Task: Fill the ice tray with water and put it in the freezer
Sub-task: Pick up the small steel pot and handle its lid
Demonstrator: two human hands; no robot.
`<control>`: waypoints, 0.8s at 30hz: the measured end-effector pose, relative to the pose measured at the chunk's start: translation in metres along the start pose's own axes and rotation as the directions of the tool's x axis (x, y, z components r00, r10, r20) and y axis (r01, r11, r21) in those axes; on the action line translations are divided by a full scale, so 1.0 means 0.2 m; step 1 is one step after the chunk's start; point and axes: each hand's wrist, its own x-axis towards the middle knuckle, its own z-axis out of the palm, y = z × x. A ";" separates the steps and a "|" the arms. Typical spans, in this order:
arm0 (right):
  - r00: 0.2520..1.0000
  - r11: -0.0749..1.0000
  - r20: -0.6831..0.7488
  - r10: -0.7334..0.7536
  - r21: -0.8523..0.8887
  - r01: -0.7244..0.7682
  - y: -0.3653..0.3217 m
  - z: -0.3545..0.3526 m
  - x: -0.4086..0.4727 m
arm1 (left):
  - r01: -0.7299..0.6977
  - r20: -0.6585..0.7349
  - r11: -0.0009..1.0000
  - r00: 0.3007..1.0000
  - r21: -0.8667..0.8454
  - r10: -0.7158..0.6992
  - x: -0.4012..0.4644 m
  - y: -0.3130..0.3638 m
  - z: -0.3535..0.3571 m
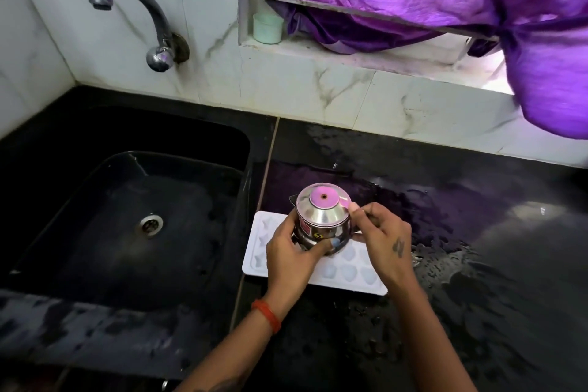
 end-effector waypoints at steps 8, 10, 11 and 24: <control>1.000 0.998 0.025 0.010 -0.059 -0.009 0.00 -0.05 -0.02 | 0.044 -0.074 0.999 0.996 -0.009 -0.045 -0.08 -0.05 0.06; 0.999 0.996 0.036 0.002 -0.088 0.001 -0.01 -0.05 -0.02 | 0.058 -0.067 0.998 0.996 -0.023 -0.059 -0.08 -0.06 0.07; 0.999 0.995 0.042 -0.002 -0.100 0.006 -0.02 -0.05 -0.01 | 0.062 -0.064 0.998 0.996 -0.024 -0.064 -0.09 -0.06 0.07; 0.988 0.939 0.124 -0.088 -0.321 0.124 -0.12 0.01 0.06 | 0.134 -0.075 0.986 0.987 -0.098 -0.141 -0.05 -0.09 0.06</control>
